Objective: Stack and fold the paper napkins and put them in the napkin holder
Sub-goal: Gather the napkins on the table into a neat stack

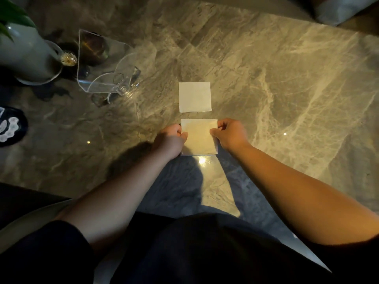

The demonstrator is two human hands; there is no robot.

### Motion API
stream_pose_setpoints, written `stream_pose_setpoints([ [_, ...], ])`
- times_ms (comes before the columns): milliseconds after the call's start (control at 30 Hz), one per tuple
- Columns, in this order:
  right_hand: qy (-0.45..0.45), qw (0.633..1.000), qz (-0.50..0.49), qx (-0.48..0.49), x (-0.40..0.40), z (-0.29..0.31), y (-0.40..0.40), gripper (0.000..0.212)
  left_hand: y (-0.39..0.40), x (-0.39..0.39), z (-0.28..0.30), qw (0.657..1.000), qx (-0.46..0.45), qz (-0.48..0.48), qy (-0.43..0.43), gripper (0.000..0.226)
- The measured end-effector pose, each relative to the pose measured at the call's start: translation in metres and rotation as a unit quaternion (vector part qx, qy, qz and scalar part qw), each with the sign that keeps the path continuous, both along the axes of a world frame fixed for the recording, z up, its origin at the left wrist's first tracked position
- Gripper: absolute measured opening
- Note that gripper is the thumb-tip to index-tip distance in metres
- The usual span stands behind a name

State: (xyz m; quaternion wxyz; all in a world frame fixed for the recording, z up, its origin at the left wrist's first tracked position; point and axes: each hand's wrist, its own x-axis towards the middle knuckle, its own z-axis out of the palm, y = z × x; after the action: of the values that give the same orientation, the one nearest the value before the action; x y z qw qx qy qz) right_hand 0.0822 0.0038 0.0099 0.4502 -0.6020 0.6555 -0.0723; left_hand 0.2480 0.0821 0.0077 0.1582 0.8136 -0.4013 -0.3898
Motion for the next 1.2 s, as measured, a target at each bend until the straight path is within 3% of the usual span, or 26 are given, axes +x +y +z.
stream_pose_setpoints([
  [400,0.082,0.995,0.055,-0.032,0.009,-0.013,0.005,0.015,0.002,0.007,-0.011,0.997,-0.004,-0.027,-0.069,0.020],
  [600,0.123,0.984,0.110,-0.064,0.008,-0.010,-0.001,0.027,-0.001,0.008,-0.018,0.990,-0.022,-0.068,-0.118,0.022],
  [733,0.147,0.951,0.223,-0.156,0.015,-0.010,-0.010,0.035,-0.001,0.010,-0.021,0.989,-0.038,-0.084,-0.118,0.025],
  [900,0.233,0.907,0.327,-0.129,0.028,-0.015,-0.018,0.037,0.002,0.012,-0.022,0.987,-0.064,-0.094,-0.110,0.024],
  [1000,0.223,0.918,0.320,-0.072,0.030,-0.012,-0.024,0.032,0.002,0.012,-0.022,0.987,-0.068,-0.096,-0.105,0.024],
  [1100,0.212,0.919,0.328,-0.059,0.027,-0.005,-0.028,0.009,0.003,0.013,-0.020,0.990,-0.065,-0.084,-0.088,0.027],
  [1200,0.132,0.939,0.314,-0.055,0.020,-0.002,-0.030,0.007,0.003,0.013,-0.018,0.996,-0.049,-0.062,-0.041,0.035],
])
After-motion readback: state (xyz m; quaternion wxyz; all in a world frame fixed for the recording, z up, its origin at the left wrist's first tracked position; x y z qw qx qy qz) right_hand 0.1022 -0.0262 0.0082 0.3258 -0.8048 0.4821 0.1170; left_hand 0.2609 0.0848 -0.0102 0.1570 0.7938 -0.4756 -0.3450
